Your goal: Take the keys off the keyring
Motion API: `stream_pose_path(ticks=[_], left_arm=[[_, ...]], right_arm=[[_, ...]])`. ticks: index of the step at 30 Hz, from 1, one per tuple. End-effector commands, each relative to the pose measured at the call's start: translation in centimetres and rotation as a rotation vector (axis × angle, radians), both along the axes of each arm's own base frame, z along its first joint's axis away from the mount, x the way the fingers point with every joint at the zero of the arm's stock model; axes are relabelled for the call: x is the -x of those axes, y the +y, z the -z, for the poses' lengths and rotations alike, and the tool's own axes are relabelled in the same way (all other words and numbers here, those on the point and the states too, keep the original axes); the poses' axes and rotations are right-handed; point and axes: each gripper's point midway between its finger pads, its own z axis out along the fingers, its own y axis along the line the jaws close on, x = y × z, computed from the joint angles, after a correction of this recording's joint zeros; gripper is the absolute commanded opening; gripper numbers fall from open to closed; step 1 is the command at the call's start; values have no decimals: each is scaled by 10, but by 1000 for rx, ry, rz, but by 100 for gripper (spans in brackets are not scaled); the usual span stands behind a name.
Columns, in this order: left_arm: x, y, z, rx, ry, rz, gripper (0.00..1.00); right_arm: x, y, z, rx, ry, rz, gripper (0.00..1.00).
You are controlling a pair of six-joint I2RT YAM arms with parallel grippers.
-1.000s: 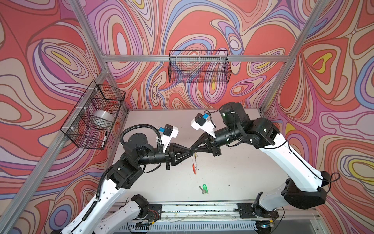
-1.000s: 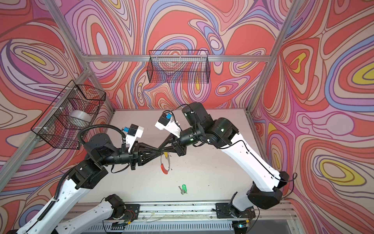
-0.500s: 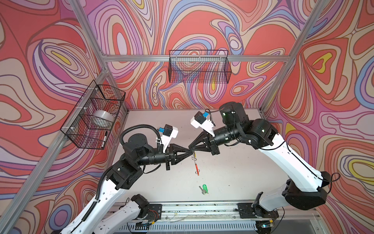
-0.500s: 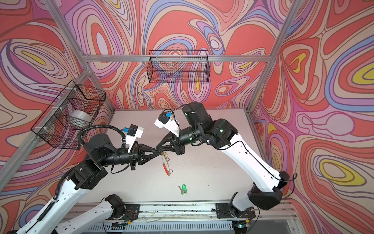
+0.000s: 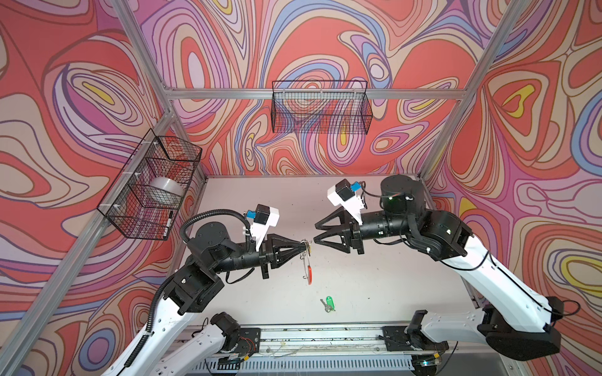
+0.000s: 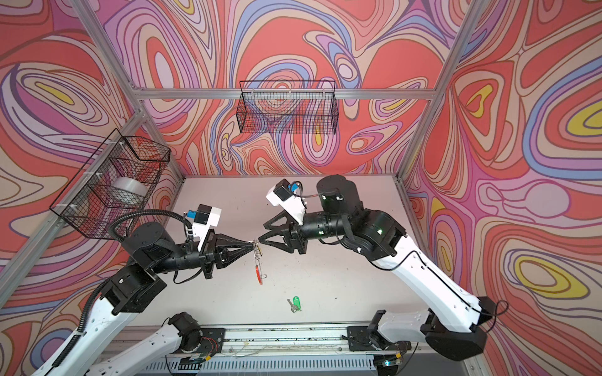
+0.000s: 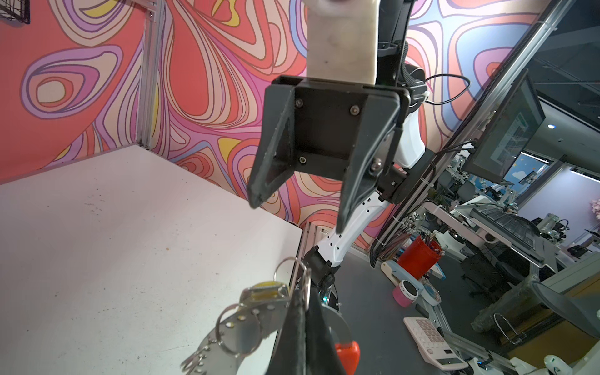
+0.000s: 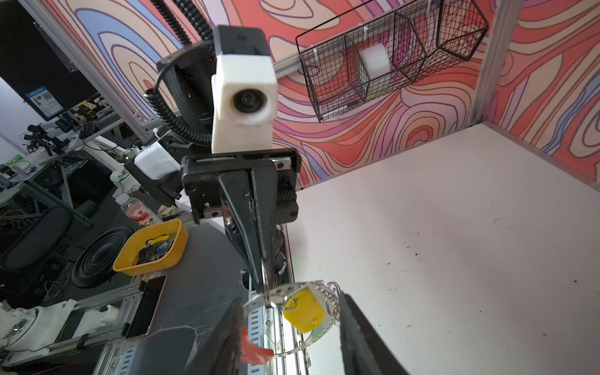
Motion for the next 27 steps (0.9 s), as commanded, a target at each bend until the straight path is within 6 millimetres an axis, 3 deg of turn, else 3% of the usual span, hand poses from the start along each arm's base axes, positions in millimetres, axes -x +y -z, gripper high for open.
stream_pose_path(ticks=[1, 4, 13, 18, 22, 27], left_arm=[[11, 1, -15, 56, -90, 49, 0], [17, -1, -20, 82, -101, 90, 0], [31, -3, -26, 109, -77, 196, 0], [29, -3, -27, 109, -62, 180, 0], [30, -3, -28, 115, -57, 184, 0], [30, -5, -29, 116, -43, 198, 0]], right_arm=[[-6, 4, 8, -17, -15, 22, 51], [-3, 7, 16, -41, -7, 0, 53], [22, 3, 2, -126, -46, -108, 53], [35, -2, -6, -157, -55, -161, 52], [39, 4, 0, -129, -35, -179, 53], [48, 11, -2, -117, -66, -205, 45]])
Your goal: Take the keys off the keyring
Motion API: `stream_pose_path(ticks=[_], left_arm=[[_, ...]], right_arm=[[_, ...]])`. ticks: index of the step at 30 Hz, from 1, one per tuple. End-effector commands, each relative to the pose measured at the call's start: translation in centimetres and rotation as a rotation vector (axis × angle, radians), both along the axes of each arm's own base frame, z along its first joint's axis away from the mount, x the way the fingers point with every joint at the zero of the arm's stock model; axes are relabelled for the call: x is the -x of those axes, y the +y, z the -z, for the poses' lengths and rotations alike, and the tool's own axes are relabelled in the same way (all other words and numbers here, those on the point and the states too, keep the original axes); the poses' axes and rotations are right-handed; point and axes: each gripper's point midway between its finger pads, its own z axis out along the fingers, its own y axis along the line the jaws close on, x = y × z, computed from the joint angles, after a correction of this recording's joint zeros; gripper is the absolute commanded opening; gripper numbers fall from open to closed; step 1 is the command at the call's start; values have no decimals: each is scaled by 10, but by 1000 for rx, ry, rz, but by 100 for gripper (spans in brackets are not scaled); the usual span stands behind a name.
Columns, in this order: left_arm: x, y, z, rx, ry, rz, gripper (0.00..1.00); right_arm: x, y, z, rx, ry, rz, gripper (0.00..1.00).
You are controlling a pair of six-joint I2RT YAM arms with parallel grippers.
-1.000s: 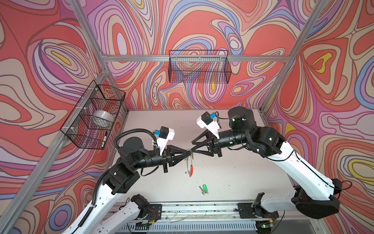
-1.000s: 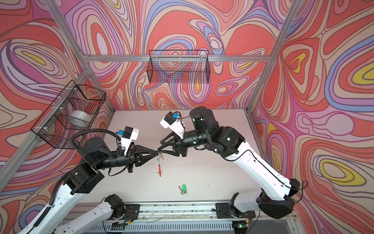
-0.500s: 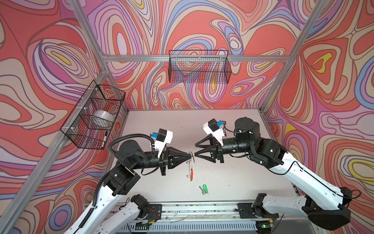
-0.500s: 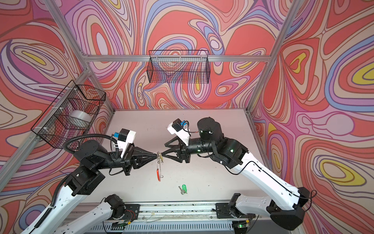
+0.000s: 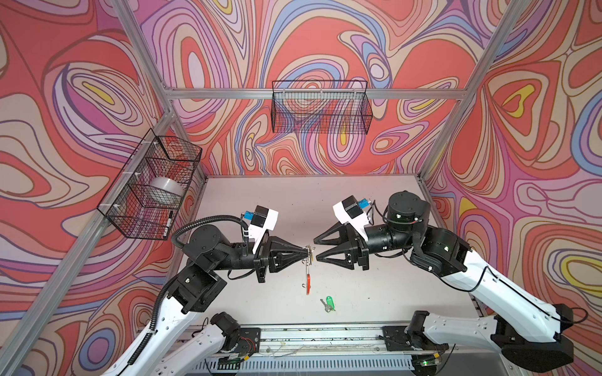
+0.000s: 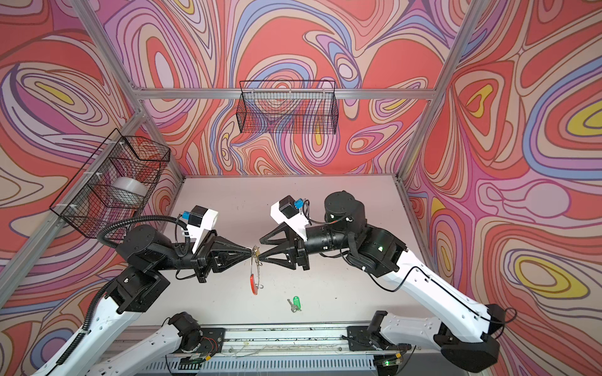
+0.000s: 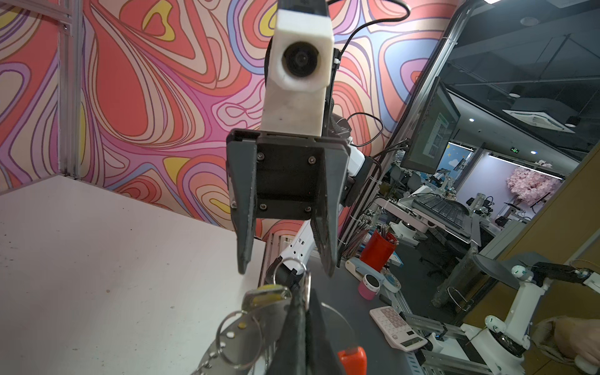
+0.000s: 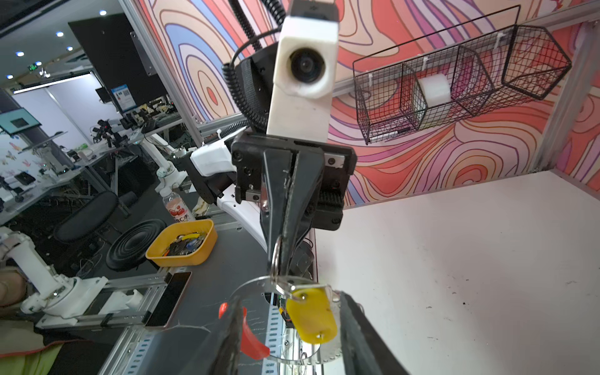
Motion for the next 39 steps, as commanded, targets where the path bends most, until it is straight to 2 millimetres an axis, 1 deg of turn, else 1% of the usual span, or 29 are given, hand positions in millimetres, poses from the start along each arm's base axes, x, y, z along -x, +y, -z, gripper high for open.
stream_pose_path(ticks=[1, 4, 7, 11, 15, 16, 18, 19, 20, 24, 26, 29, 33, 36, 39], left_arm=[[4, 0, -7, 23, -15, 25, 0], [2, 1, -8, 22, -18, 2, 0], [1, 3, -8, 19, -23, -18, 0], [2, 3, -10, 20, -25, -14, 0], [3, 5, -10, 21, -30, -23, 0], [4, 5, -11, 24, -35, -23, 0], [5, 6, -12, 25, -38, -23, 0], [6, 6, -12, 25, -41, -19, 0], [7, 6, -13, 25, -42, -14, 0], [10, 6, -12, 14, -42, 2, 0], [12, 6, -11, 11, -48, 16, 0], [13, 5, -8, 1, -50, 30, 0], [17, 3, -7, -7, -49, 73, 0], [19, 1, -4, -20, -46, 103, 0], [20, -2, -1, -30, -34, 144, 0]], right_arm=[[6, 1, -9, -8, -34, -15, 45], [6, 6, -4, 16, -28, -13, 49], [7, 12, 2, 36, -28, -10, 47], [4, 17, 5, 63, -33, 6, 36], [1, 16, 2, 62, -44, 28, 30], [0, 15, 3, 65, -44, 36, 30], [0, 14, 5, 72, -46, 44, 32], [-1, 13, 5, 73, -47, 50, 37], [-1, 11, 4, 73, -51, 56, 40], [1, 2, -6, 58, -74, 81, 46], [-1, -3, -7, 73, -86, 106, 48], [-7, -10, -2, 108, -102, 157, 48], [-14, -12, 3, 142, -121, 195, 47], [-13, -13, 2, 153, -147, 186, 38], [-6, -12, -2, 148, -168, 149, 39]])
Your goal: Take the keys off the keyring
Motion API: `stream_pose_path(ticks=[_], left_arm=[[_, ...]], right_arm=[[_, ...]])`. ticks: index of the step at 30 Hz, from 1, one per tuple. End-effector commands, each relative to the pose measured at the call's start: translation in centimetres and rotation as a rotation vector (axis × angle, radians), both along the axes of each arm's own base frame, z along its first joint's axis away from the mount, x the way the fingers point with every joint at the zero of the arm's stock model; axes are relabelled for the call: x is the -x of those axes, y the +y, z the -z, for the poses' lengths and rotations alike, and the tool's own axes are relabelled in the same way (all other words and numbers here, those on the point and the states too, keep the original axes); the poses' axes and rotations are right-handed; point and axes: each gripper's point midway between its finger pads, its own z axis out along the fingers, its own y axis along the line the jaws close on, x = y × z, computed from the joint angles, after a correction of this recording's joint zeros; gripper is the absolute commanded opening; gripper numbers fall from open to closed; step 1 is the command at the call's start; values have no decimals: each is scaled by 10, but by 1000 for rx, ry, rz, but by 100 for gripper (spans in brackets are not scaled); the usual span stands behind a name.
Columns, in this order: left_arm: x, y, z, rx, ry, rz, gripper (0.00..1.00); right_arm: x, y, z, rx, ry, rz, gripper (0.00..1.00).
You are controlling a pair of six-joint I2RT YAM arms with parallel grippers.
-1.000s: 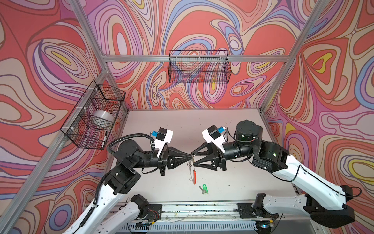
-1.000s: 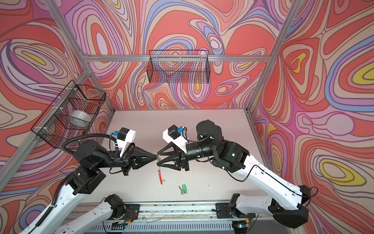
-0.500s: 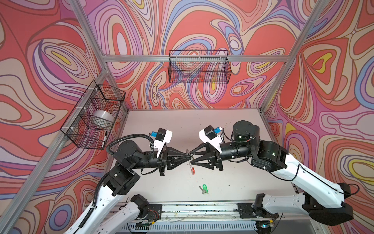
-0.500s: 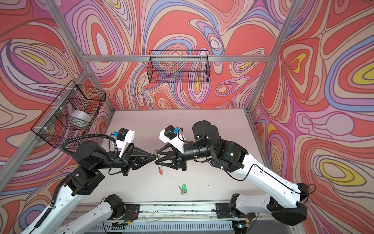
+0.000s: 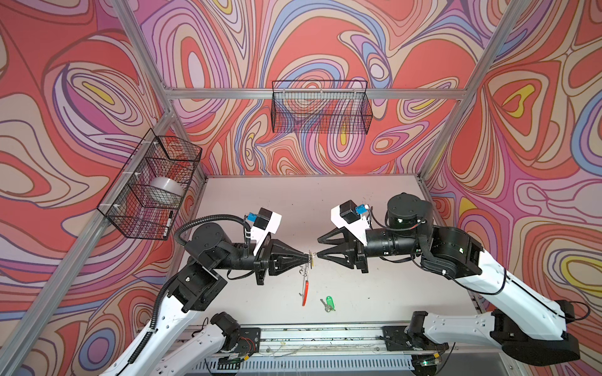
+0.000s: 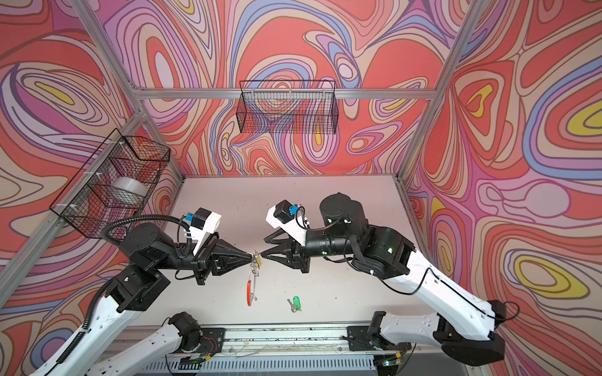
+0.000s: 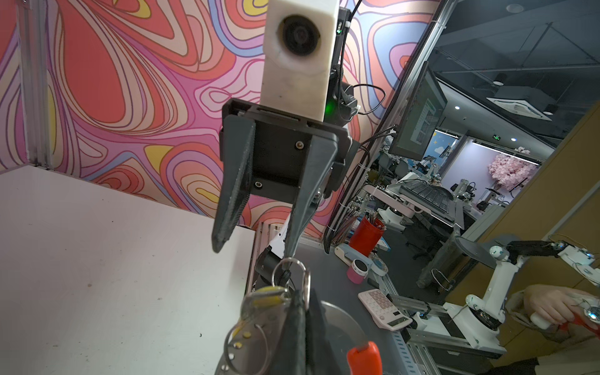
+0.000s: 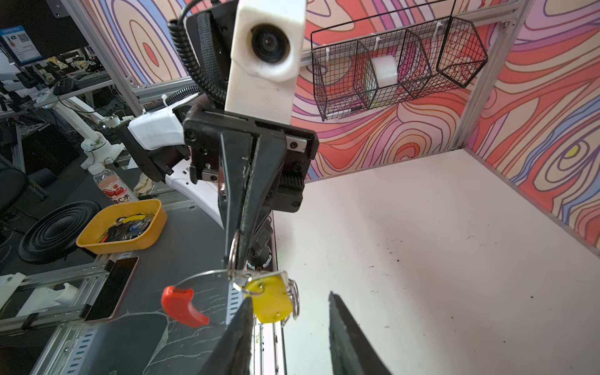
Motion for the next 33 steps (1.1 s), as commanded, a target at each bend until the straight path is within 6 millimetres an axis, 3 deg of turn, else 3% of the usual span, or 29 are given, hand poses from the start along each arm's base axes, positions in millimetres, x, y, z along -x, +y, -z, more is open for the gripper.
stream_pose_path(ticks=[1, 9, 16, 25, 33], left_arm=[[11, 0, -9, 12, -36, 75, 0], [9, 0, -16, 48, -11, 109, 0], [10, 0, -17, 50, 1, 114, 0], [10, 0, -15, 50, 9, 117, 0], [8, 0, -15, 55, 13, 102, 0]], right_arm=[[7, -2, -6, 9, -43, -32, 39], [35, 3, -5, 13, -3, -180, 35], [35, 10, 0, 31, -10, -187, 26], [33, 6, -15, -7, -48, -158, 33], [34, 5, -13, 0, -40, -161, 16]])
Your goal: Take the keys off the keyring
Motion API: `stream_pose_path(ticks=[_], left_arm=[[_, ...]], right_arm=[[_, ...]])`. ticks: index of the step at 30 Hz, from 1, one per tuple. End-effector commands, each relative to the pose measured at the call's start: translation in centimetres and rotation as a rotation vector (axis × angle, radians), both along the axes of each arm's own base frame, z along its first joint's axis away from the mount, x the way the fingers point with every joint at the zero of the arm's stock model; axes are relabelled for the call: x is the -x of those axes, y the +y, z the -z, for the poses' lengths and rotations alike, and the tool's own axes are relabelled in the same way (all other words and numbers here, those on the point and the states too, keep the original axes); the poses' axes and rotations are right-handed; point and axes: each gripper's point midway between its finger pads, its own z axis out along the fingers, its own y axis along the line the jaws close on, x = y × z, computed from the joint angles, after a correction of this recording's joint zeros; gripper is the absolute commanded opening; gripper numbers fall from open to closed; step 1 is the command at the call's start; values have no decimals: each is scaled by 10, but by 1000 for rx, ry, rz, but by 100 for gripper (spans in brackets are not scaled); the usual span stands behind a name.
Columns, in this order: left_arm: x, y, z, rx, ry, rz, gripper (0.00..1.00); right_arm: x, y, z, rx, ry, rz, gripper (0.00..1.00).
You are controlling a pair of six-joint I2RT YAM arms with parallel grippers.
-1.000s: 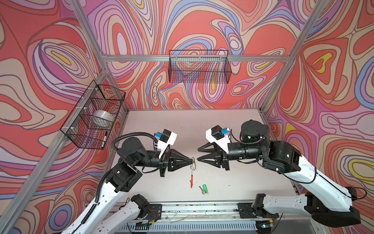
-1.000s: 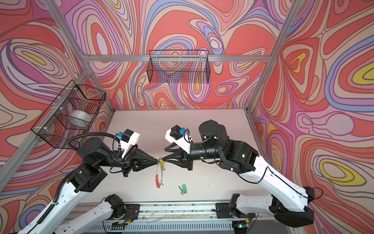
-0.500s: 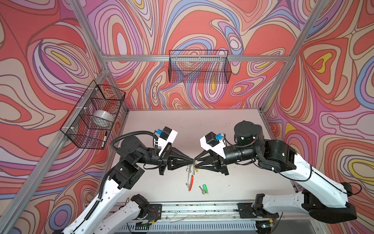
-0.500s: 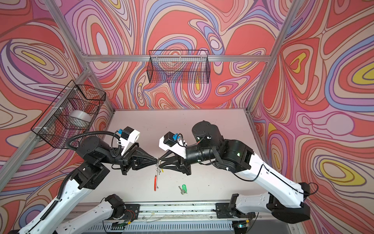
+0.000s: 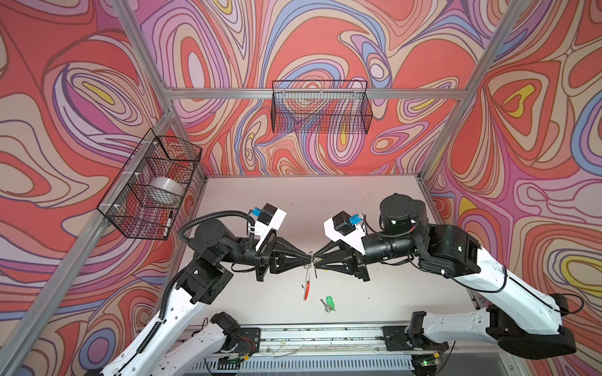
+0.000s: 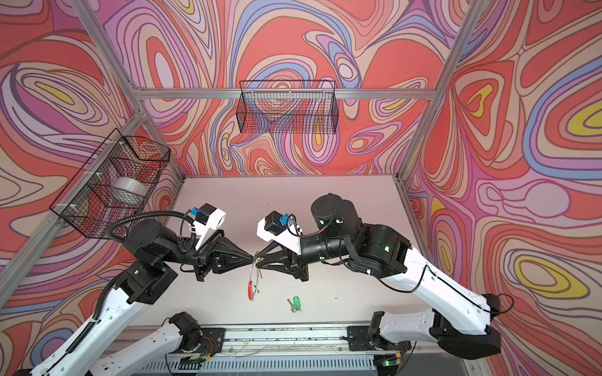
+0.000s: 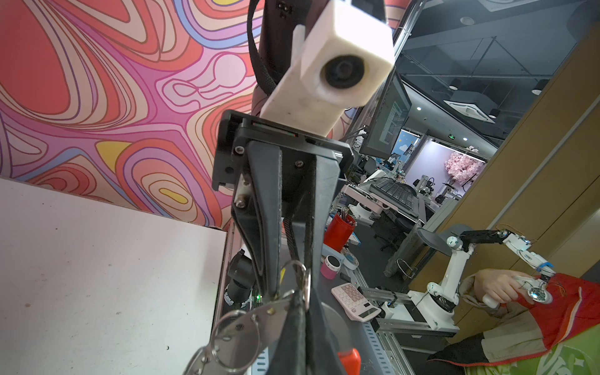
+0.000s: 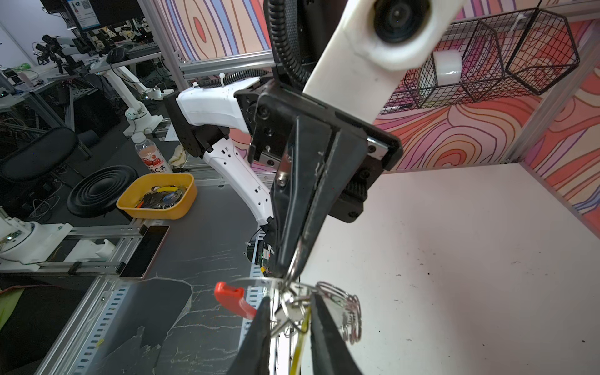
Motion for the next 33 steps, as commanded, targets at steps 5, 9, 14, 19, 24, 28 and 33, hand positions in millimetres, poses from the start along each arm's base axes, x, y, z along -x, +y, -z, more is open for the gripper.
stream_pose_path(ticks=[5, 9, 14, 19, 24, 28, 33], left_arm=[[1, 3, -7, 31, -29, -13, 0], [-2, 4, -8, 34, -32, -40, 0], [-8, 6, -10, 38, -37, -109, 0], [-18, 10, -12, 35, -26, -202, 0], [-29, 14, -12, 37, 3, -294, 0], [-33, 18, -15, 47, 14, -340, 0], [-41, 20, -12, 43, 46, -388, 0]], right_arm=[[2, -4, -9, -20, -18, 9, 10], [-2, -3, -6, -10, -17, 27, 2], [-7, 1, 0, 10, -11, 41, 0], [-15, 6, 10, 52, -10, 77, 0], [-24, 14, 24, 106, -22, 129, 0], [-32, 19, 33, 135, -34, 171, 0], [-39, 30, 39, 157, -46, 221, 0]])
